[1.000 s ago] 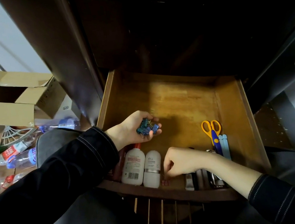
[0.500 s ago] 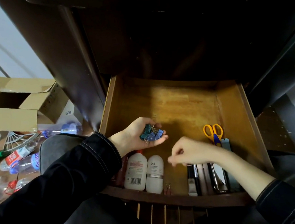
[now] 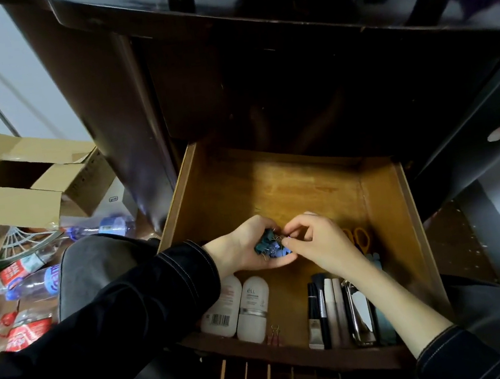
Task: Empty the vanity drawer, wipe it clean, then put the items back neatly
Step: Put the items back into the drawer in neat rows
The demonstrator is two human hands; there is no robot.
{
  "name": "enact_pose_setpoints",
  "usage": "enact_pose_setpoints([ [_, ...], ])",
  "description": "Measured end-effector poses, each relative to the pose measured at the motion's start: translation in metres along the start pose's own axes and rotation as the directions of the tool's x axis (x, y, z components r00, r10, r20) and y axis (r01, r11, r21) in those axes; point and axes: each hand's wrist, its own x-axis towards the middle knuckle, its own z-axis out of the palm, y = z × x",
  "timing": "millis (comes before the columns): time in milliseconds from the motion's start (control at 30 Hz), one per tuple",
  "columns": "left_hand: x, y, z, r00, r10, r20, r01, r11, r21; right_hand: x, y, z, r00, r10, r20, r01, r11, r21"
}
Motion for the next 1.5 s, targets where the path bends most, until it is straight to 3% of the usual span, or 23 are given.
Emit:
enact_pose_setpoints([
  [233, -0.004, 0.0, -0.002, 0.998, 0.057, -0.007, -0.056, 0.988, 0.143, 0.0, -0.003, -0.001, 0.996, 0.045, 0.07, -0.054, 0.991, 0.123],
  [367, -0.009, 0.005, -0.006, 0.981, 0.196, 0.009, -0.195, 0.974, 0.118, 0.003, -0.001, -0.001, 0.996, 0.084, 0.019, -0.085, 0.988, 0.125],
  [533, -0.009, 0.006, -0.002, 0.993, 0.117, -0.023, -0.114, 0.987, 0.112, 0.004, 0.0, -0.005, 0.994, 0.11, 0.029, -0.114, 0.969, 0.219],
  [867, -0.007, 0.005, 0.002, 0.985, 0.165, -0.051, -0.161, 0.983, 0.087, 0.003, 0.001, -0.005, 0.995, 0.091, 0.026, -0.094, 0.979, 0.181],
  [967, -0.006, 0.005, 0.0, 0.978, 0.191, -0.082, -0.185, 0.98, 0.072, 0.003, -0.001, -0.008, 0.996, 0.083, -0.026, -0.077, 0.981, 0.18],
  [1100, -0.006, 0.007, -0.001, 0.962, 0.244, -0.124, -0.24, 0.97, 0.048, 0.001, 0.0, -0.015, 0.969, 0.114, -0.22, -0.06, 0.969, 0.24],
  [1167, -0.007, 0.008, -0.001, 0.957, 0.26, -0.13, -0.258, 0.966, 0.033, 0.0, 0.002, -0.017, 0.974, 0.162, -0.156, -0.126, 0.967, 0.22],
  [1233, -0.008, 0.009, -0.001, 0.956, 0.264, -0.124, -0.262, 0.965, 0.029, -0.002, 0.003, -0.012, 0.984, 0.177, 0.012, -0.178, 0.98, 0.088],
  [1300, -0.01, 0.009, -0.001, 0.958, 0.261, -0.117, -0.259, 0.965, 0.03, -0.005, 0.002, -0.006, 0.968, 0.141, 0.206, -0.137, 0.99, -0.035],
  [1400, -0.01, 0.01, -0.001, 0.959, 0.263, -0.105, -0.26, 0.965, 0.045, -0.01, -0.002, 0.001, 0.882, 0.088, 0.463, -0.039, 0.993, -0.114],
  [1500, -0.009, 0.011, -0.002, 0.959, 0.265, -0.098, -0.26, 0.964, 0.063, -0.015, -0.003, 0.004, 0.806, 0.104, 0.583, -0.015, 0.988, -0.155],
])
